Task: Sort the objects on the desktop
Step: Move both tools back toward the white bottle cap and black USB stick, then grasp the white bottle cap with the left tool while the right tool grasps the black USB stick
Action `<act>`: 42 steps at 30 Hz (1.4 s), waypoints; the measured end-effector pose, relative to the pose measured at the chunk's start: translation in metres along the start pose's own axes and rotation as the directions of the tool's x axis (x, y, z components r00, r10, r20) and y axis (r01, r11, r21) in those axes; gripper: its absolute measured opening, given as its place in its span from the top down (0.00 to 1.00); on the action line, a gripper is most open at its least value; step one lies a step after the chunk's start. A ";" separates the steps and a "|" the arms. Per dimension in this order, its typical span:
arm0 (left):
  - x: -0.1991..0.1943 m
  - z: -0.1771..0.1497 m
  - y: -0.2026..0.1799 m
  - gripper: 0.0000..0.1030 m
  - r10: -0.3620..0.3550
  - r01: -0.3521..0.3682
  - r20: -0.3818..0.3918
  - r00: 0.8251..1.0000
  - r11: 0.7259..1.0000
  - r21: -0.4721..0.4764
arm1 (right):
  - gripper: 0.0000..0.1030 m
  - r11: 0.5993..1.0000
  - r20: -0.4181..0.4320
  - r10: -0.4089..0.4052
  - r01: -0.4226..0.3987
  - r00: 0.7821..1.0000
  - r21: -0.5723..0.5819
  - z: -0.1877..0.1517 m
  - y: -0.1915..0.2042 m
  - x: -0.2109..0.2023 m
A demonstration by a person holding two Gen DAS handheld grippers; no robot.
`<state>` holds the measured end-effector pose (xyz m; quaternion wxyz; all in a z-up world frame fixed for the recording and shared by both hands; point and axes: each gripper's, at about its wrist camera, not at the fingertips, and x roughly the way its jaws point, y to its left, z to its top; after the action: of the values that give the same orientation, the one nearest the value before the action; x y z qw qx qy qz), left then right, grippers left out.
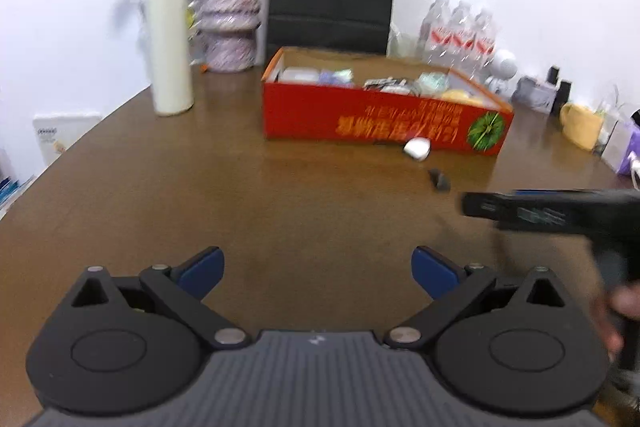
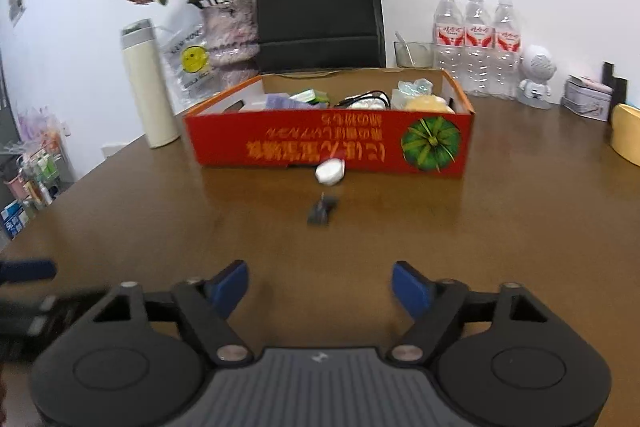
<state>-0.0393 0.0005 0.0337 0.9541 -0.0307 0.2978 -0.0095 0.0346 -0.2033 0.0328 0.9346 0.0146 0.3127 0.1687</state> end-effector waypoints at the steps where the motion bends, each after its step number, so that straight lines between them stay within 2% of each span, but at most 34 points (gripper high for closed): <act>1: 0.004 0.003 0.001 0.02 -0.003 0.003 0.007 1.000 1.000 0.005 | 0.40 1.000 -0.007 0.003 -0.003 1.000 0.009 0.007 -0.002 0.012; 4: 0.014 0.011 -0.003 0.09 0.004 -0.005 0.031 1.000 0.999 0.042 | 0.58 0.999 -0.050 0.007 -0.005 0.999 0.034 0.023 -0.004 0.043; 7: 0.024 0.020 -0.004 0.12 0.002 -0.005 0.053 0.999 0.998 0.056 | 0.60 1.000 -0.058 0.011 -0.009 0.998 0.020 0.029 -0.001 0.061; 9: 0.035 0.026 -0.003 0.14 0.002 -0.004 0.044 0.999 0.999 0.045 | 0.67 1.000 -0.047 0.014 -0.013 0.999 0.002 0.028 0.002 0.065; 10: 0.041 0.029 -0.004 0.15 -0.002 0.001 0.035 0.999 0.999 0.038 | 0.82 1.000 -0.042 0.000 -0.001 0.999 -0.022 0.027 0.004 0.066; 11: 0.047 0.032 -0.004 0.16 -0.008 0.007 0.030 1.000 0.999 0.031 | 0.89 0.999 -0.037 -0.010 0.009 0.999 -0.039 0.026 0.004 0.066; 13: 0.060 0.038 -0.010 0.18 -0.025 0.024 0.021 0.999 0.999 0.028 | 0.89 0.999 -0.031 -0.003 0.001 1.000 -0.054 0.025 -0.001 0.064; 17: 0.088 0.054 -0.035 0.20 -0.041 0.039 0.019 0.999 0.996 0.082 | 0.89 0.998 -0.021 -0.041 0.040 0.999 -0.039 0.030 -0.025 0.062; 18: 0.095 0.057 -0.044 0.20 -0.034 0.032 0.023 0.999 0.995 0.098 | 0.89 0.999 -0.016 -0.048 0.048 0.999 -0.021 0.032 -0.035 0.062; 22: 0.122 0.068 -0.076 0.21 -0.088 0.085 0.018 0.996 0.987 0.139 | 0.89 0.995 0.018 -0.036 0.034 0.999 0.090 0.032 -0.074 0.055; 23: 0.131 0.071 -0.082 0.24 -0.085 0.083 0.012 0.996 0.989 0.124 | 0.89 0.993 0.035 -0.034 0.030 0.999 0.110 0.032 -0.080 0.051; 24: 0.138 0.073 -0.085 0.34 -0.083 0.082 0.003 0.997 0.991 0.110 | 0.89 0.992 0.053 -0.031 0.024 0.998 0.123 0.033 -0.084 0.047; 26: 0.150 0.077 -0.087 0.47 -0.095 0.097 -0.022 0.995 0.992 0.075 | 0.89 0.991 0.090 -0.022 0.010 0.996 0.130 0.034 -0.086 0.039; 28: 0.161 0.077 -0.087 0.53 -0.105 0.107 -0.048 0.993 0.993 0.052 | 0.90 0.993 0.098 -0.012 0.000 0.995 0.122 0.034 -0.085 0.038; 30: 0.168 0.078 -0.086 0.63 -0.100 0.103 -0.072 0.992 0.994 0.042 | 0.90 0.992 0.107 -0.003 -0.010 0.994 0.122 0.035 -0.084 0.036; 34: 0.173 0.079 -0.088 0.66 -0.168 0.170 -0.084 0.982 0.985 0.010 | 0.90 0.991 0.135 0.033 -0.050 0.990 0.128 0.036 -0.083 0.028; 37: 0.174 0.078 -0.098 0.77 -0.148 0.151 -0.083 0.985 0.988 0.029 | 0.90 0.992 0.141 0.047 -0.063 0.989 0.112 0.037 -0.078 0.026; 42: 0.175 0.078 -0.098 0.80 -0.128 0.128 -0.082 0.988 0.992 0.001 | 0.90 0.991 0.142 0.041 -0.059 0.989 0.121 0.037 -0.079 0.025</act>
<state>0.1489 -0.0996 0.0048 0.9386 -0.0464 0.3339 -0.0729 0.0994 -0.2671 0.0377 0.9468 0.0925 0.2564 0.1708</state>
